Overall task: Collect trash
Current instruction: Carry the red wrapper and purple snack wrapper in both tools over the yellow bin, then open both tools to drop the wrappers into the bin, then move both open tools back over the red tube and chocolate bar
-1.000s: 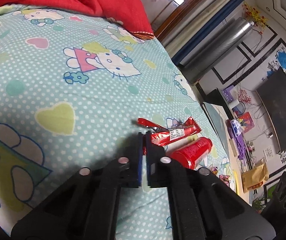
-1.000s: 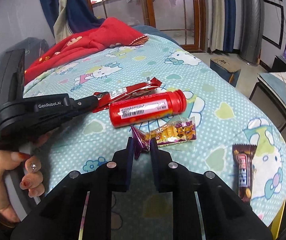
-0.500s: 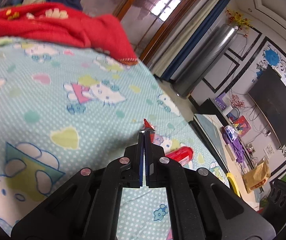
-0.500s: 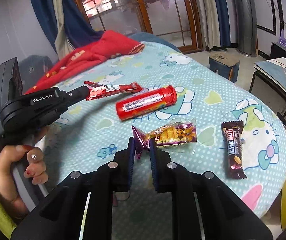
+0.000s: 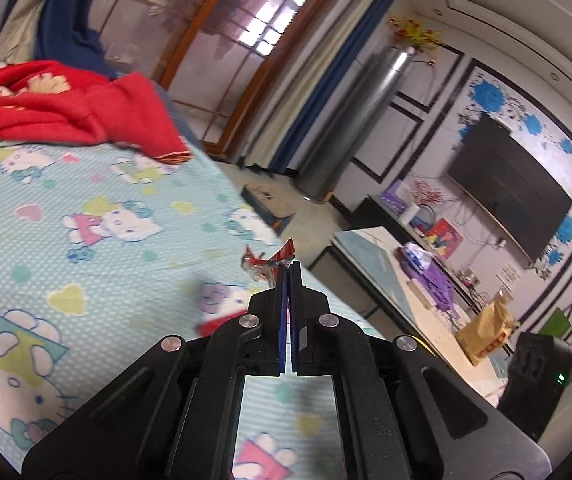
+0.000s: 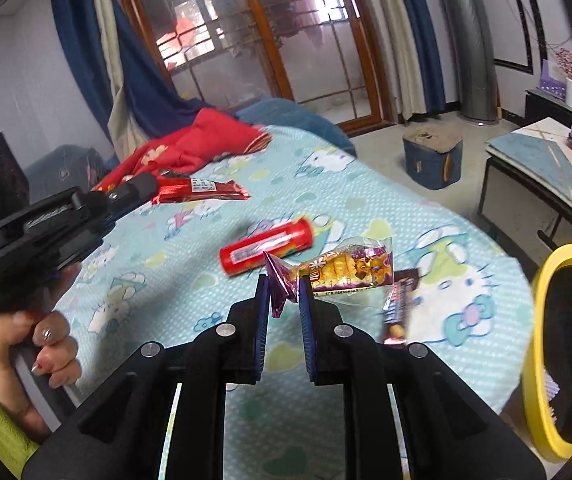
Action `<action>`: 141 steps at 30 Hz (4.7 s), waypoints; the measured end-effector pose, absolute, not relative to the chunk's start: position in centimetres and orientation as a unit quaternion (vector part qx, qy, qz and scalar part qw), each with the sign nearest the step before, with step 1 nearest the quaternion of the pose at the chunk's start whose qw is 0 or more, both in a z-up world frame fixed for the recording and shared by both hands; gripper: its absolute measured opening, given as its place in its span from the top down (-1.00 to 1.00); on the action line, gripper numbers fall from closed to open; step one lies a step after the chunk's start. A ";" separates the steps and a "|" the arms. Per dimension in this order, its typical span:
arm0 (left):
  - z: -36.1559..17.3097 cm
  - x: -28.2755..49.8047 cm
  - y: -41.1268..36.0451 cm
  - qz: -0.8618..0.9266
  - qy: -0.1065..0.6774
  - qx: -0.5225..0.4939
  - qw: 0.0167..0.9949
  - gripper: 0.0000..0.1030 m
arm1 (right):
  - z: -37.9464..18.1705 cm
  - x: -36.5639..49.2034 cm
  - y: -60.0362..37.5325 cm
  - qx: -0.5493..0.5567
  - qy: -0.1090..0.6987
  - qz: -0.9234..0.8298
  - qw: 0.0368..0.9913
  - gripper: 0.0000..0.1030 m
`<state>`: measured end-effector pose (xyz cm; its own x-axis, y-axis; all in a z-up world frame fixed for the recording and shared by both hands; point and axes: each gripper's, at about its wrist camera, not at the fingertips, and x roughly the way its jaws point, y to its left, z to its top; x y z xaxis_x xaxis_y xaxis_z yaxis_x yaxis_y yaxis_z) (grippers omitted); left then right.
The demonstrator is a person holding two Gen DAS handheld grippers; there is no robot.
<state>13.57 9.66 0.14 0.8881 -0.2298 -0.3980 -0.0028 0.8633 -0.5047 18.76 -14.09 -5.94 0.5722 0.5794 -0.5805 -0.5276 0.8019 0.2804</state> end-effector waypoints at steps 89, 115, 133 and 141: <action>-7.6 16.7 -21.9 -0.336 0.368 -0.021 0.867 1.00 | -11.3 21.3 -44.4 0.236 0.378 0.093 0.891 0.62; -5.6 17.0 -15.2 -0.232 0.350 -0.063 0.905 -0.78 | -8.9 20.4 -40.9 0.206 0.354 0.104 0.906 -0.24; -3.5 17.4 -4.5 -0.113 0.301 -0.102 0.942 -0.78 | -7.6 19.8 -32.5 0.129 0.352 0.159 0.913 -0.39; -3.9 18.0 1.8 -0.055 0.309 -0.128 0.941 -0.78 | -7.8 19.7 -26.9 0.085 0.368 0.206 0.903 -0.39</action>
<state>18.02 1.80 -3.90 0.8034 -0.1819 -0.5670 0.0241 0.9613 -0.2743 19.70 -26.92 -7.78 0.6447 0.4350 -0.6286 -0.3100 0.9004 0.3051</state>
